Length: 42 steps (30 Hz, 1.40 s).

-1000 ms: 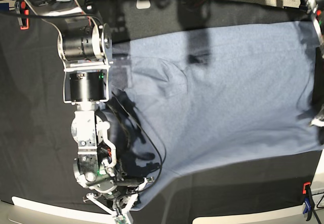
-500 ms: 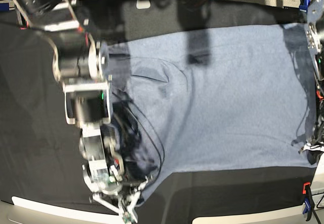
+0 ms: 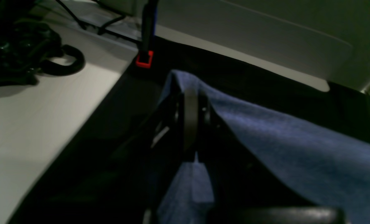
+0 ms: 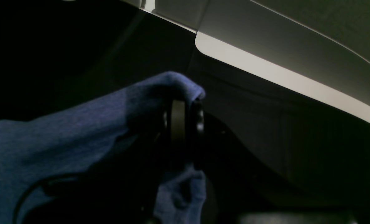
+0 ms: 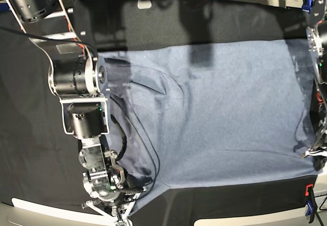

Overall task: Layout the t-shirt on the table in an organized manner, then fold the t-shirt properly
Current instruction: 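Lift the shirt with both grippers and stretch it flat, then release the shirt and raise the right gripper away from the collar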

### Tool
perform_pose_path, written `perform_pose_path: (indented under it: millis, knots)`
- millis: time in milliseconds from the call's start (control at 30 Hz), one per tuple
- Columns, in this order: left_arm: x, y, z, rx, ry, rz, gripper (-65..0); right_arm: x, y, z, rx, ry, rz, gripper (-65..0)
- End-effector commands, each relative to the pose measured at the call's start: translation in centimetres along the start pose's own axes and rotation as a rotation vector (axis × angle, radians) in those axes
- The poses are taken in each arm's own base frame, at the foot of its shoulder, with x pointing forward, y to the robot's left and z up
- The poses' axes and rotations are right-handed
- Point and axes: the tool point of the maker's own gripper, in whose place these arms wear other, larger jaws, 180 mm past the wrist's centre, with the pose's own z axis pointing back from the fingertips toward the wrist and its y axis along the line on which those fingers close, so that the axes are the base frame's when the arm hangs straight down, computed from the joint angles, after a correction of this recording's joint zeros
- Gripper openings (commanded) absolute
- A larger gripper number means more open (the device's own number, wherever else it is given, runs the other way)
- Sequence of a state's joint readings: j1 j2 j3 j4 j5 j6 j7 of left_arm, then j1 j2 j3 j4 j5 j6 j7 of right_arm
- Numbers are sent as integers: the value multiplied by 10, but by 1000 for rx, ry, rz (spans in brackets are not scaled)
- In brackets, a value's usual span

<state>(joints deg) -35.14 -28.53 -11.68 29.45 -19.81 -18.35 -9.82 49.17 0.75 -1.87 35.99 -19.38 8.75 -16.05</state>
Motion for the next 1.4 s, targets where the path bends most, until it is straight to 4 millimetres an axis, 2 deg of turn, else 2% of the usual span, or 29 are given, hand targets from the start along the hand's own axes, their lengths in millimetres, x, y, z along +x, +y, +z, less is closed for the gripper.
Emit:
perform_pose_path:
  millis: [0, 33, 100, 167, 233, 533, 633, 700, 800, 867, 967, 1100, 1200, 1367]
  knots:
    - [32, -3, -8, -8, -80, 6, -646, 40, -19, 4, -46, -91, 0, -650]
    - [31, -5, -9, -10, -79, 10, -566, 40, -20, 4, -48, -90, 0, -650]
    - [30, -8, -9, -13, -79, 13, -429, 40, -20, 4, -48, -91, 0, -521]
    - [30, -7, -9, -13, -80, 12, -400, 39, -23, 4, -52, -89, 1, -393]
    - [30, -7, -9, -15, -72, -11, -400, 38, -25, 4, -55, -88, 2, -345]
    - [21, -4, -8, -19, -11, -51, -400, 34, -25, 3, -54, -66, -3, -346]
    - [12, -11, -7, -70, 40, -48, -401, 32, -20, 3, -28, -53, -68, -355]
    - [4, -19, -3, -135, 80, -45, -406, 31, -17, 4, -9, -39, -100, -391]
    - [-8, -27, 8, -226, 120, -50, -446, 34, 3, 9, 80, -35, -31, -402]
    - [-17, -21, 18, -233, 143, -66, -450, 37, 15, 16, 114, -45, 20, -401]
    - [-28, -7, 36, -221, 155, -74, -450, 37, 28, 33, 125, -62, 45, -401]
    - [-21, 18, 67, -176, 116, -84, -450, 34, 43, 67, 140, -124, 22, -401]
    - [-17, 32, 95, -154, 123, -104, -449, 21, 52, 94, 137, -130, 25, -401]
    - [-15, 42, 142, -151, 137, -192, -449, -13, 66, 136, 144, -138, 25, -401]
